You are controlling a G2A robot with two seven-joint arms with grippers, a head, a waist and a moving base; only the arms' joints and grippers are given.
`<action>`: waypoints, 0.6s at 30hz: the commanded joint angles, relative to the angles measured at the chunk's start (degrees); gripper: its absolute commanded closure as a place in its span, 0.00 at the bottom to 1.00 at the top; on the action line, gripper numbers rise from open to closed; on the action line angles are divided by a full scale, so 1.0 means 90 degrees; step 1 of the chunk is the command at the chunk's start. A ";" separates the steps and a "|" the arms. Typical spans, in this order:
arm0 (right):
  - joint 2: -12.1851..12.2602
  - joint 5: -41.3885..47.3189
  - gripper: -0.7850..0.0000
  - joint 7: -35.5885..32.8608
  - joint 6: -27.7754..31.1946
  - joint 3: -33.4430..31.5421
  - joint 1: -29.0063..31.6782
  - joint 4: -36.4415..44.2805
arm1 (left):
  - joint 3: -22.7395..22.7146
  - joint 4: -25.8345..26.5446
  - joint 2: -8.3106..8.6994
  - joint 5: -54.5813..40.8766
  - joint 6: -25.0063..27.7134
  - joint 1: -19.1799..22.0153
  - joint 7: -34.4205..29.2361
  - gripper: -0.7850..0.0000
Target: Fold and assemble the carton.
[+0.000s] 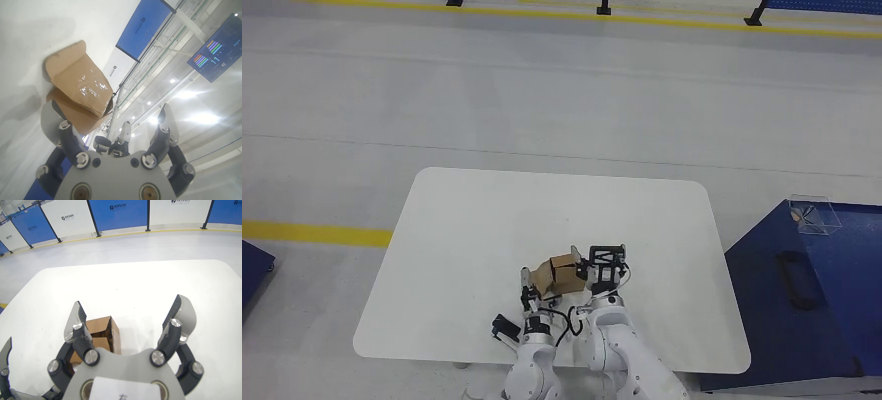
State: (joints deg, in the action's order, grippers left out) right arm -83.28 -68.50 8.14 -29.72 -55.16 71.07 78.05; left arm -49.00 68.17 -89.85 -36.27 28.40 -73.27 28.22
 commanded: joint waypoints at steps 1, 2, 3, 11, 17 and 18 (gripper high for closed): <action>-0.0054 -0.0063 0.00 -0.0023 -0.0093 0.0118 -0.0120 -0.0225 | -0.0027 -0.0163 -0.0049 -0.0016 0.0105 0.0094 0.0066 0.00; -0.0083 -0.0077 0.00 -0.0048 -0.0128 0.0171 -0.0175 -0.0341 | -0.0025 -0.0231 -0.0071 0.0029 0.0168 0.0127 0.0066 0.00; -0.0111 -0.0115 0.00 -0.0072 -0.0171 0.0226 -0.0236 -0.0459 | -0.0024 -0.0290 -0.0092 0.0046 0.0210 0.0148 0.0058 0.00; -0.0324 -0.0158 0.00 -0.0212 -0.0438 0.0490 -0.0586 -0.1214 | -0.0123 -0.0811 -0.0238 0.0489 0.0624 0.0356 0.0336 0.00; -0.0444 -0.0094 0.00 -0.0249 -0.0409 0.0552 -0.0743 -0.1595 | -0.0326 -0.0975 -0.0305 0.0561 0.0809 0.0445 0.0340 0.00; -0.0459 -0.0091 0.00 -0.0248 -0.0392 0.0557 -0.0757 -0.1640 | -0.0369 -0.1004 -0.0315 0.0560 0.0822 0.0470 0.0338 0.00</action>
State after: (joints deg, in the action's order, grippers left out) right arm -87.30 -69.36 5.88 -33.39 -50.18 64.35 63.64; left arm -51.94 59.36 -92.61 -31.12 35.73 -69.24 31.27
